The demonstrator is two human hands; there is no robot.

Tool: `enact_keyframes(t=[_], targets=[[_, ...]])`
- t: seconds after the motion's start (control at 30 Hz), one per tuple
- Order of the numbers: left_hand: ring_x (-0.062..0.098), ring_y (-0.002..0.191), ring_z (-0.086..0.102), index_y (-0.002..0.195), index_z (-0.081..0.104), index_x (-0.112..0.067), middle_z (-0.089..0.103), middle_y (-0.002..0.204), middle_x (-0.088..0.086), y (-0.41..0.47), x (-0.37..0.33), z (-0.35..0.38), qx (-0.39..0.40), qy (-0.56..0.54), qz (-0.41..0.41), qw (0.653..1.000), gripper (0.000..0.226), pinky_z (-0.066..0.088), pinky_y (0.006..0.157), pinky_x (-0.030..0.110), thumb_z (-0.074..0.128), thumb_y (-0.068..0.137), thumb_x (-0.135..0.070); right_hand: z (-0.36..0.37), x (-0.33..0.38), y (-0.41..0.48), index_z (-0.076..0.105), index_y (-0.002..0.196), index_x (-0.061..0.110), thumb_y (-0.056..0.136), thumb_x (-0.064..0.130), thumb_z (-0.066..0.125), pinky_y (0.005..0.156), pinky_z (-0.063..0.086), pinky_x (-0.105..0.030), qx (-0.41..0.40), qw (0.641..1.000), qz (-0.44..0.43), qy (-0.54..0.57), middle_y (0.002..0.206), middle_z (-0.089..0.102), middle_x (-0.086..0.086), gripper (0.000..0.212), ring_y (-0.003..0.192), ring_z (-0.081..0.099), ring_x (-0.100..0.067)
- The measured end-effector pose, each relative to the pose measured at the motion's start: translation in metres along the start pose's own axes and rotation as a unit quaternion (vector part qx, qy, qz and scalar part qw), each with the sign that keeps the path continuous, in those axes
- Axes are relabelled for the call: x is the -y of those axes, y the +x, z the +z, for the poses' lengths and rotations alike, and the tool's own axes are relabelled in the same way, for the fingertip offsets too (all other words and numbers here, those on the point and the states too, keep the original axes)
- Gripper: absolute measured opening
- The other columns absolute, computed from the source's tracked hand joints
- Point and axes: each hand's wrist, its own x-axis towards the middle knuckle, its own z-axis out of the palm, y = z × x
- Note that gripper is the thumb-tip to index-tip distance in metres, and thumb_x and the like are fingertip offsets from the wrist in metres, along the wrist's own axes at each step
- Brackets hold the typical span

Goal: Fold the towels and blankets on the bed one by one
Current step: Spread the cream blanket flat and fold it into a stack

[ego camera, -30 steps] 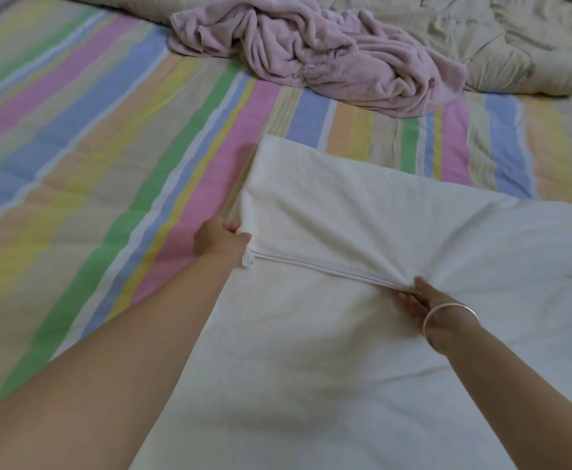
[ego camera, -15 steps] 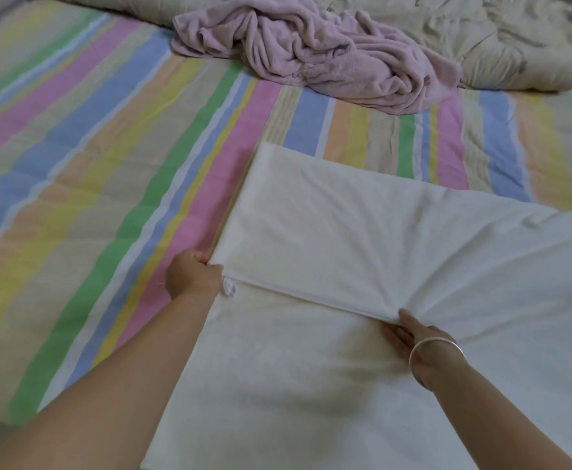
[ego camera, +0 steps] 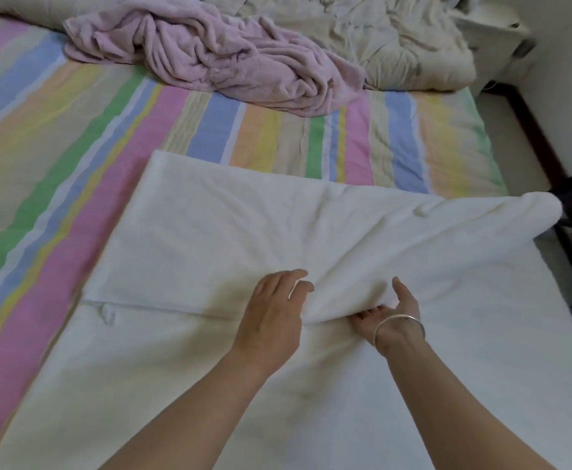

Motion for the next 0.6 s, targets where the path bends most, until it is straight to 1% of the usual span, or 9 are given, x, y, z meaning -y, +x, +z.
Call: enact_keyframes(t=[0.13, 0.2, 0.27, 0.33, 0.4, 0.43, 0.47, 0.5, 0.6], targets=[[0.022, 0.112, 0.057, 0.110, 0.065, -0.015, 0.060, 0.126, 0.003, 0.046, -0.069, 0.051, 0.011, -0.005, 0.048, 0.999, 0.051, 0.037, 0.100, 0.030, 0.032, 0.072, -0.010, -0.005, 0.071, 0.022, 0.057, 0.121, 0.011, 0.066, 0.029, 0.080, 0.096, 0.047, -0.053, -0.034, 0.998, -0.029, 0.044, 0.109, 0.067, -0.015, 0.063, 0.099, 0.066, -0.036], [0.023, 0.112, 0.057, 0.110, 0.065, -0.015, 0.060, 0.126, 0.003, 0.065, -0.091, 0.070, 0.021, 0.000, 0.065, 0.998, 0.048, 0.039, 0.099, 0.032, 0.035, 0.073, -0.010, -0.009, 0.112, 0.033, 0.062, 0.120, 0.012, 0.063, 0.026, 0.081, 0.093, 0.049, -0.052, -0.023, 0.996, -0.045, 0.079, 0.104, 0.071, -0.013, 0.062, 0.094, 0.069, -0.034], [0.024, 0.113, 0.057, 0.113, 0.064, -0.015, 0.059, 0.128, 0.003, 0.086, -0.112, 0.090, 0.027, 0.018, 0.079, 0.996, 0.048, 0.041, 0.098, 0.033, 0.040, 0.072, -0.010, -0.017, 0.154, 0.044, 0.062, 0.124, 0.014, 0.066, 0.028, 0.079, 0.097, 0.047, -0.052, 0.031, 0.995, -0.043, 0.082, 0.107, 0.071, -0.012, 0.061, 0.100, 0.067, -0.034], [0.025, 0.114, 0.056, 0.118, 0.061, -0.015, 0.058, 0.130, 0.003, 0.106, -0.128, 0.108, 0.033, 0.068, 0.083, 0.994, 0.048, 0.043, 0.095, 0.035, 0.048, 0.072, -0.012, -0.026, 0.189, 0.054, 0.061, 0.125, 0.014, 0.072, 0.038, 0.076, 0.105, 0.038, -0.055, 0.110, 0.992, -0.011, 0.068, 0.116, 0.068, -0.015, 0.060, 0.112, 0.061, -0.038], [0.025, 0.109, 0.057, 0.127, 0.054, -0.013, 0.057, 0.129, 0.005, 0.121, -0.136, 0.119, 0.051, 0.137, 0.060, 0.987, 0.058, 0.048, 0.087, 0.037, 0.063, 0.070, -0.015, -0.036, 0.207, 0.062, 0.057, 0.129, 0.012, 0.070, 0.051, 0.076, 0.109, 0.031, -0.057, 0.201, 0.977, 0.031, 0.061, 0.128, 0.061, -0.018, 0.073, 0.122, 0.053, -0.042], [0.026, 0.104, 0.057, 0.132, 0.050, -0.011, 0.057, 0.126, 0.006, 0.126, -0.136, 0.122, 0.066, 0.172, 0.036, 0.982, 0.068, 0.049, 0.080, 0.038, 0.069, 0.067, -0.014, -0.039, 0.211, 0.065, 0.055, 0.131, 0.012, 0.068, 0.056, 0.075, 0.109, 0.031, -0.056, 0.223, 0.972, 0.046, 0.060, 0.131, 0.059, -0.018, 0.080, 0.125, 0.051, -0.041], [0.026, 0.098, 0.058, 0.136, 0.046, -0.010, 0.057, 0.123, 0.007, 0.130, -0.135, 0.125, 0.078, 0.209, 0.010, 0.975, 0.076, 0.048, 0.073, 0.038, 0.071, 0.064, -0.011, -0.041, 0.215, 0.066, 0.054, 0.132, 0.012, 0.066, 0.060, 0.074, 0.108, 0.034, -0.054, 0.228, 0.970, 0.051, 0.061, 0.131, 0.059, -0.017, 0.084, 0.125, 0.051, -0.040], [0.027, 0.093, 0.057, 0.139, 0.043, -0.009, 0.056, 0.121, 0.008, 0.134, -0.135, 0.128, 0.091, 0.237, -0.012, 0.967, 0.081, 0.047, 0.068, 0.038, 0.071, 0.063, -0.010, -0.044, 0.220, 0.069, 0.054, 0.132, 0.011, 0.065, 0.062, 0.072, 0.105, 0.038, -0.053, 0.212, 0.974, 0.042, 0.066, 0.129, 0.060, -0.016, 0.086, 0.123, 0.053, -0.037], [0.027, 0.085, 0.056, 0.137, 0.040, -0.008, 0.056, 0.114, 0.009, 0.143, -0.132, 0.134, 0.115, 0.279, -0.029, 0.953, 0.091, 0.045, 0.060, 0.038, 0.075, 0.054, -0.011, -0.047, 0.243, 0.077, 0.057, 0.129, 0.012, 0.073, 0.058, 0.068, 0.100, 0.044, -0.050, 0.146, 0.984, -0.007, 0.106, 0.123, 0.064, -0.013, 0.073, 0.117, 0.058, -0.033]])
